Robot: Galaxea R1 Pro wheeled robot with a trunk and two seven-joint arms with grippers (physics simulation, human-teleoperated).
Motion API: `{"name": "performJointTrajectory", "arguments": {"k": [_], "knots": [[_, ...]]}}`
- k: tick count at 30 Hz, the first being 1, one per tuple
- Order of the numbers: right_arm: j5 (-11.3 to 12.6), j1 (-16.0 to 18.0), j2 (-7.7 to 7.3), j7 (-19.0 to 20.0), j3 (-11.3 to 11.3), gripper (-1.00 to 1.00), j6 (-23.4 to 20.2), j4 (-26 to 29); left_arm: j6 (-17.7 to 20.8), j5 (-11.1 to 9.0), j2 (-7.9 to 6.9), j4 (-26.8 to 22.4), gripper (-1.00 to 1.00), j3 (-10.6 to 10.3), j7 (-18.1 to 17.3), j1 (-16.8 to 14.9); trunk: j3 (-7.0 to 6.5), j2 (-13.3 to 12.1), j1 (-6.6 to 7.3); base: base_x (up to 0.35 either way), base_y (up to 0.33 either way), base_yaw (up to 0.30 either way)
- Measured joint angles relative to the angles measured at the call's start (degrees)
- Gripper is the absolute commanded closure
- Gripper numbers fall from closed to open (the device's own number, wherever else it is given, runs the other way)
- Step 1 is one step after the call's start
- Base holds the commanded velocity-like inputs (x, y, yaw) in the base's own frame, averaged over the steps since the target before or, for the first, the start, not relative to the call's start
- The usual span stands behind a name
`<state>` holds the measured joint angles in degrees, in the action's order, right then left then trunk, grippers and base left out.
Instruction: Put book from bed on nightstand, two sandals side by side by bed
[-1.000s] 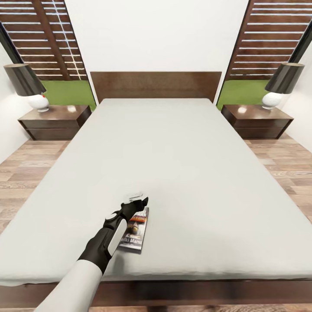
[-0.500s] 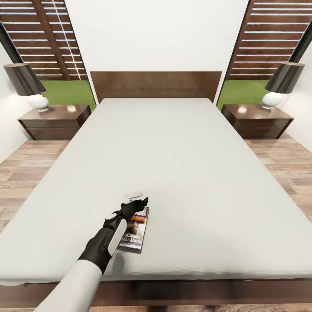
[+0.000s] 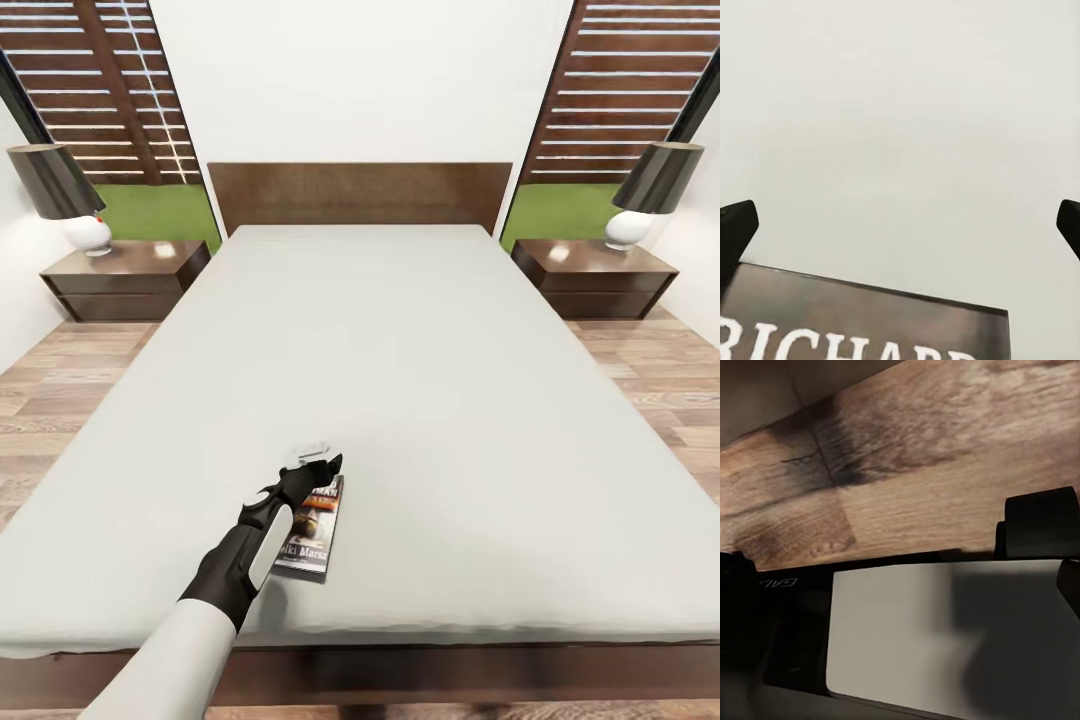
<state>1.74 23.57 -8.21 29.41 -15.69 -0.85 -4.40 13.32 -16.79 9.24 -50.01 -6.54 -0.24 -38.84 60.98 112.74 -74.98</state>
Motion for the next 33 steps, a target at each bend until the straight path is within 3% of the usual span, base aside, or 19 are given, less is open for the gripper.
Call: {"name": "performJointTrajectory", "arguments": {"k": [33], "knots": [[0.0, 0.0, 0.0, 0.0, 0.0, -1.0, 0.0, 0.0, 0.0, 0.1, 0.0, 0.0, -1.0, 0.1, 0.0, 0.0, 0.0, 0.0, 0.0, -0.024, 0.0, 0.0]]}}
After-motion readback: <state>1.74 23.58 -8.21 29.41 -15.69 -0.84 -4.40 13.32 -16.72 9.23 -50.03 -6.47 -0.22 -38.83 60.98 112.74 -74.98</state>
